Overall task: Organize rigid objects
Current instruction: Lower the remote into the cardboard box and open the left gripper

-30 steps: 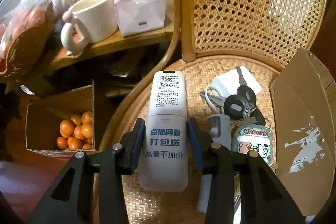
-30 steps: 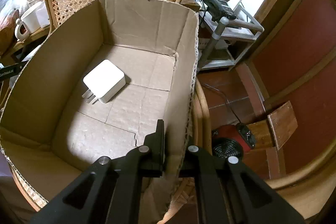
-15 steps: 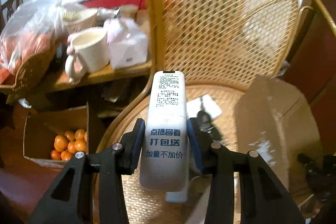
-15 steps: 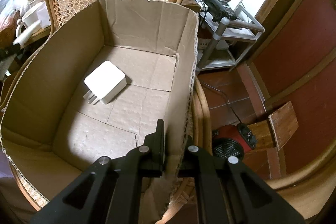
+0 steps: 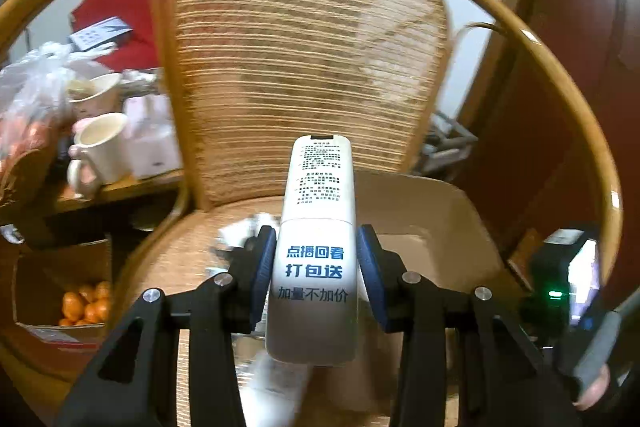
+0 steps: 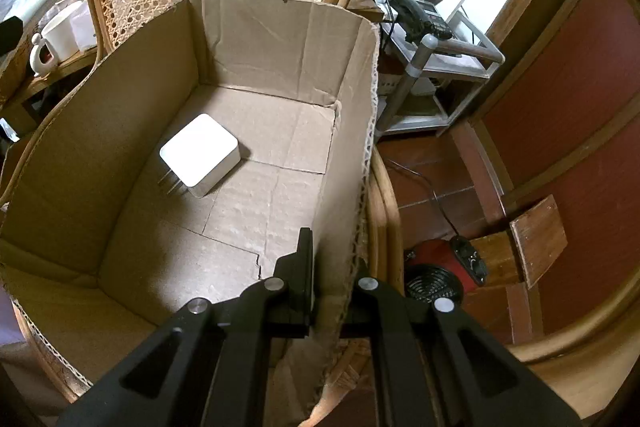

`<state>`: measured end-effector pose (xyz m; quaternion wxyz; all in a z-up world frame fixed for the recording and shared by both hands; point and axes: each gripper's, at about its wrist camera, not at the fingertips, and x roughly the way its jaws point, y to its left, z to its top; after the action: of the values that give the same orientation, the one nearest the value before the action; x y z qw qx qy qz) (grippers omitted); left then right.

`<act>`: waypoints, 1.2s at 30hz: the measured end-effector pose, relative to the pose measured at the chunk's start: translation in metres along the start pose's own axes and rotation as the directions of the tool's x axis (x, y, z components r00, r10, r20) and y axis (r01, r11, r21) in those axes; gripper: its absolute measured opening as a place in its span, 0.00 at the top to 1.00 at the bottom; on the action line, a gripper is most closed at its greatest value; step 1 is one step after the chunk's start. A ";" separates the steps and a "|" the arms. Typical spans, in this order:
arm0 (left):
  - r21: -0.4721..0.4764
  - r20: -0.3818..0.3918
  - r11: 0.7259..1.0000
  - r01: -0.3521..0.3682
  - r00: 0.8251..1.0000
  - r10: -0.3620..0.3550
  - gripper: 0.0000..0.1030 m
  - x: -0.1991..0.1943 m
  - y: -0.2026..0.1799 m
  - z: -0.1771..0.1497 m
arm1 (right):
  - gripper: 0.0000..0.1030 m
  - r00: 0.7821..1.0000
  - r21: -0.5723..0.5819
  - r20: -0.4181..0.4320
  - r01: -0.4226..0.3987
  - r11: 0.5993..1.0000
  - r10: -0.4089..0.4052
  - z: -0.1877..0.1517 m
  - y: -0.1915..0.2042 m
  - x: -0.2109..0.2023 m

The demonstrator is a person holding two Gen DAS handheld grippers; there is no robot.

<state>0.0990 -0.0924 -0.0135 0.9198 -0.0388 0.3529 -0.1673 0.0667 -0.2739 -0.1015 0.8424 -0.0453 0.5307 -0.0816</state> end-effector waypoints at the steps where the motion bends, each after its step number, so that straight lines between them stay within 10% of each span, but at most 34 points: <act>1: 0.014 0.003 1.000 0.011 1.000 -0.011 0.61 0.000 -0.009 -0.001 | 0.92 1.000 0.001 0.000 -0.001 1.000 0.001 0.000 -0.001 0.000; 13: 0.133 -0.055 0.991 0.017 0.998 -0.010 0.62 0.020 -0.064 -0.020 | 0.92 1.000 0.001 0.007 -0.015 1.000 0.015 -0.003 -0.001 0.000; 17: 0.111 -0.070 0.994 0.018 0.998 -0.010 0.76 0.025 -0.065 -0.022 | 0.92 1.000 -0.002 0.008 -0.016 1.000 0.016 -0.004 0.000 -0.001; 29: 0.048 -0.092 0.996 0.076 0.993 -0.071 0.71 0.027 -0.047 -0.016 | 0.92 0.999 -0.001 -0.001 -0.036 0.999 0.036 -0.004 -0.002 0.002; 32: 0.026 -0.077 0.996 0.086 0.994 -0.084 0.64 0.021 -0.036 -0.013 | 0.92 0.999 0.001 -0.004 -0.037 0.999 0.037 -0.004 -0.003 0.003; 36: 0.020 -0.039 1.000 0.020 0.999 -0.019 0.24 0.013 -0.020 -0.010 | 0.92 0.999 0.001 -0.004 -0.037 0.999 0.037 -0.004 -0.003 0.003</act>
<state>0.0962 -0.1154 -0.0256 0.9113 -0.0298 0.3688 -0.1807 0.0639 -0.2776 -0.1054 0.8426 -0.0351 0.5332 -0.0665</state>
